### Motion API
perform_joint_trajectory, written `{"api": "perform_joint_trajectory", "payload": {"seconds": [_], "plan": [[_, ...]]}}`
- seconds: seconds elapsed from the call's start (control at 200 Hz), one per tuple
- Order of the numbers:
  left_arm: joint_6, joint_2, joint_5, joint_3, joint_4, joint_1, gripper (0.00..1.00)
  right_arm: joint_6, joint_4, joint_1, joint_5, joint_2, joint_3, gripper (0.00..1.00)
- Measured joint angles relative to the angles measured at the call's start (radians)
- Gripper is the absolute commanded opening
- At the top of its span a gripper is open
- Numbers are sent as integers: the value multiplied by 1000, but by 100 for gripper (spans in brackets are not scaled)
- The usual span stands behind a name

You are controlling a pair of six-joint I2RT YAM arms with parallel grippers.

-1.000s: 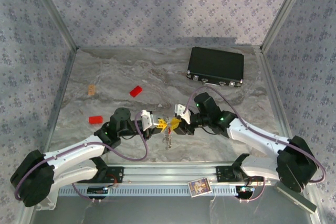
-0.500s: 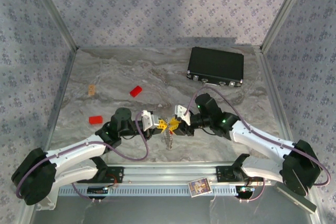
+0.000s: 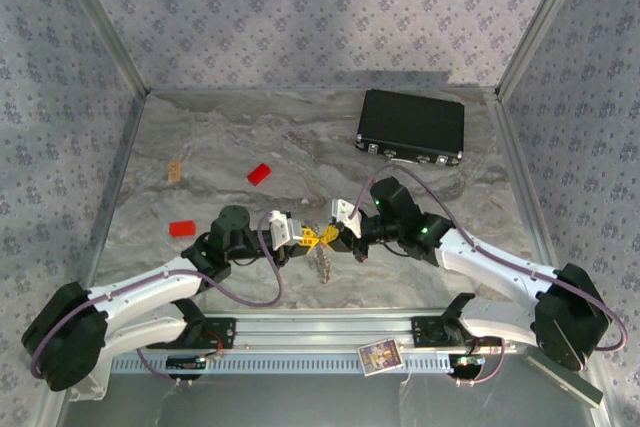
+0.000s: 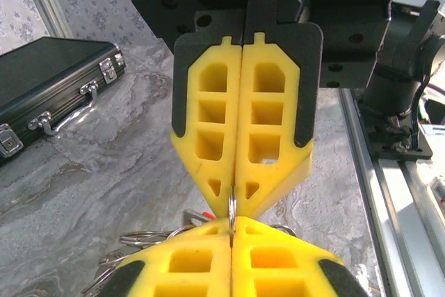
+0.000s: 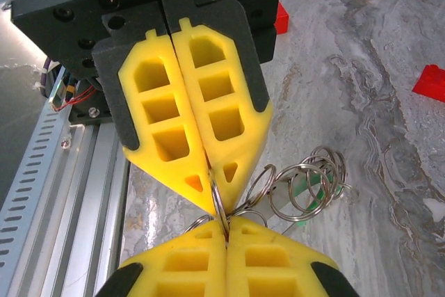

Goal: Put the keys on the keyring

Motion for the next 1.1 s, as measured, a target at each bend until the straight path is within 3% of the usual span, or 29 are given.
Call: {"api": "perform_joint_trajectory", "payload": {"seconds": [0.1, 0.32, 0.71, 0.77, 0.83, 1.099], "plan": [[-6, 0, -2, 2, -8, 0, 27, -19, -33, 0, 13, 7, 23, 0], [20, 2, -34, 54, -105, -5, 26, -116, -208, 19, 69, 53, 133, 0], [55, 19, -37, 76, -142, -24, 1, -220, -398, 41, 136, 83, 238, 0], [57, 19, -37, 76, -142, -24, 0, -216, -396, 40, 135, 82, 237, 18], [56, 17, -32, 76, -142, -24, 0, -210, -375, 33, 130, 77, 226, 26], [36, 16, -41, 47, -79, -24, 0, -130, -213, -3, 28, 0, 109, 28]]}}
